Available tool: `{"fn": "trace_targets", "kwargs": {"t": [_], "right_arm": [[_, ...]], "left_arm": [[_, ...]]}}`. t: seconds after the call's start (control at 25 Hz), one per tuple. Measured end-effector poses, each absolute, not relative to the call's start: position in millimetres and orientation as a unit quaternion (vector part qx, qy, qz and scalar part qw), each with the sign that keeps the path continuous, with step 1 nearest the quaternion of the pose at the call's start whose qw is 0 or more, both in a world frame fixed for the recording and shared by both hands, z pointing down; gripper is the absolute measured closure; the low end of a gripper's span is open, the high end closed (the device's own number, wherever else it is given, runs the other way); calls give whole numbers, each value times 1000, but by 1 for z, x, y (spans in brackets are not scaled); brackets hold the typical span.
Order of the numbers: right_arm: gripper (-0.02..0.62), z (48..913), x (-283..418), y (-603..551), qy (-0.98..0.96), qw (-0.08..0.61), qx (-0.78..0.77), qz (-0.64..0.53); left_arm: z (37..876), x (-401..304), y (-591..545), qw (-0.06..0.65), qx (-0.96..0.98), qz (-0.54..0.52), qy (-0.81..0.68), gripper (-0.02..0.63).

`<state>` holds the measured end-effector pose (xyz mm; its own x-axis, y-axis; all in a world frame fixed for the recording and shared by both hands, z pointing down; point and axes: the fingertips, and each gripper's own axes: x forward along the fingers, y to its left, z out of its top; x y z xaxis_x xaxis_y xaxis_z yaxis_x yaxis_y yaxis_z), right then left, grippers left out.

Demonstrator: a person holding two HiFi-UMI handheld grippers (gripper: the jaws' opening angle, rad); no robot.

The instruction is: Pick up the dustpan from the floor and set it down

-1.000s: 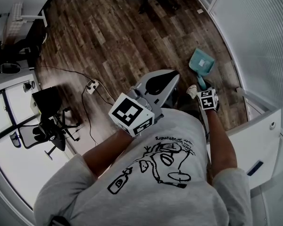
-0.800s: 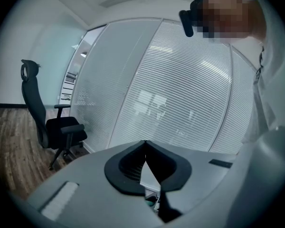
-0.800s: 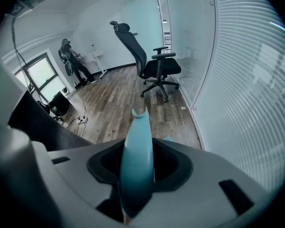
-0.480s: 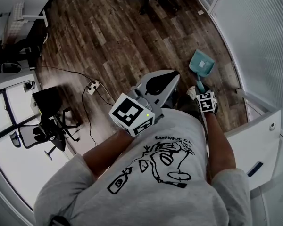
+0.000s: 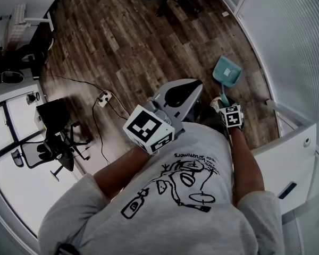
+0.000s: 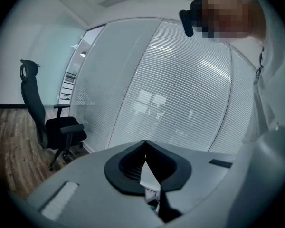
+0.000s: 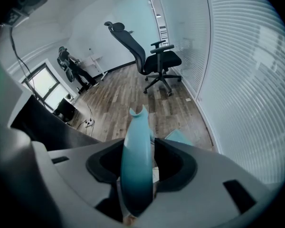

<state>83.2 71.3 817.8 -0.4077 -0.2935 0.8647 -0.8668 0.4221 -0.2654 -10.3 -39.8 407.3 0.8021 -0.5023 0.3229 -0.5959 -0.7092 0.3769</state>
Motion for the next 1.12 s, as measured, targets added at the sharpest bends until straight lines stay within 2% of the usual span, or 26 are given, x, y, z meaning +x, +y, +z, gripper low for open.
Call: {"fn": "trace_targets", "kwargs": {"t": [0.24,1.12], "right_arm": [[414,816,75,74,-758,364,370,394],[402,750,101,37,-771,295,424,372]], "left_arm": [[408,-8,-44,236,920,96,-299,604],[399,1,-53,226,927,77,-288,604]]}}
